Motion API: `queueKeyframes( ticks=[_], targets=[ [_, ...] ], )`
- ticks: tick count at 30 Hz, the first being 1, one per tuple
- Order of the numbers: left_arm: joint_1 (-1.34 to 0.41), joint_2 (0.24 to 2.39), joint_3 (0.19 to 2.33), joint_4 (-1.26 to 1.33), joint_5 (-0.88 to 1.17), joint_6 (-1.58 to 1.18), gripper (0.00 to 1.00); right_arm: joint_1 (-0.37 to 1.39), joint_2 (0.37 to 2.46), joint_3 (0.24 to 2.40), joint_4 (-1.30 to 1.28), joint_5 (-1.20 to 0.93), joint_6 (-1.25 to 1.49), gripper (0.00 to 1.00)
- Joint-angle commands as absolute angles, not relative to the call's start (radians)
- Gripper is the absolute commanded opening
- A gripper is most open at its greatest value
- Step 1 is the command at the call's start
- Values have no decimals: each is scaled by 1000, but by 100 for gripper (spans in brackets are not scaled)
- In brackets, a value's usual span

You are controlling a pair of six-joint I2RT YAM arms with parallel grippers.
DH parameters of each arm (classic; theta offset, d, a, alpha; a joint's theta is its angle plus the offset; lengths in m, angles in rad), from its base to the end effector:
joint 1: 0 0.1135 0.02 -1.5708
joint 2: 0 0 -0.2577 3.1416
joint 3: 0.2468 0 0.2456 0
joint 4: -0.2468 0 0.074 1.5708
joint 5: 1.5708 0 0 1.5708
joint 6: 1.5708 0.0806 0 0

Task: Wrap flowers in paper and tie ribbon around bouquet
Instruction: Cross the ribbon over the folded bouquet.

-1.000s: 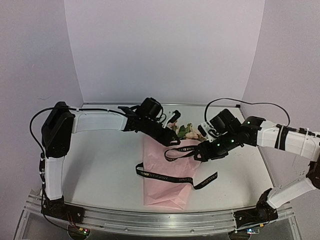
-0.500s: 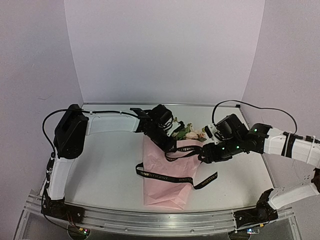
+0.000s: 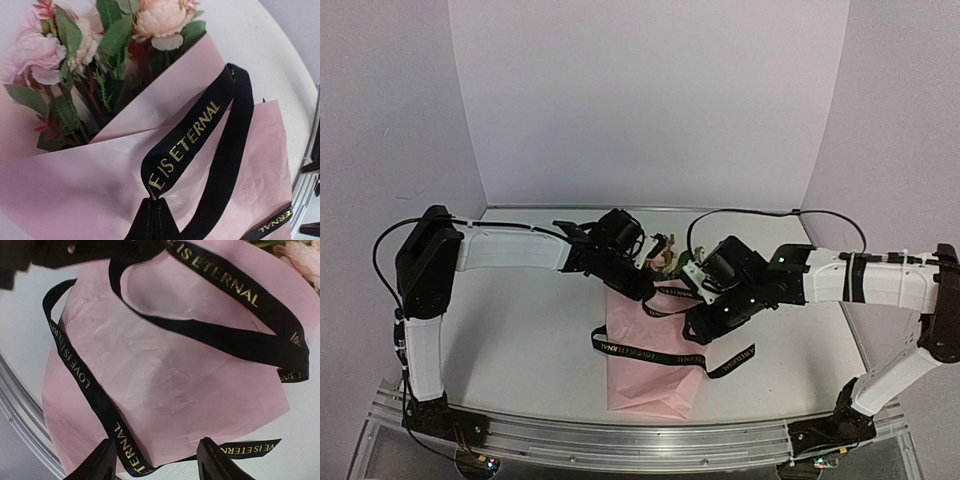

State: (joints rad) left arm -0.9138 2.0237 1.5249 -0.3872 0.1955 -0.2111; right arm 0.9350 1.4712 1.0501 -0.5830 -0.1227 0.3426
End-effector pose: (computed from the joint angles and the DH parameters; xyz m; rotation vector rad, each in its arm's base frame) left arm 0.2731 -0.3797 0.1654 0.9704 2.3860 -0.7028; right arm 0.1814 0.2625 0.1974 -0.8327 2.5635 0.6008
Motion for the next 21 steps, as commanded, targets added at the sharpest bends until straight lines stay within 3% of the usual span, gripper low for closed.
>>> queueKeyframes(
  ticks=[1, 8, 21],
  targets=[
    [-885, 1872, 1437, -202, 181, -358, 0, 983, 1552, 1143, -637, -99, 257, 58],
    [-871, 1831, 1360, -150, 179, -449, 0, 1037, 1667, 1203, -698, -71, 207, 62],
    [-846, 1794, 1322, -173, 129, -523, 0, 1153, 1750, 1213, -770, 107, 221, 49]
  ],
)
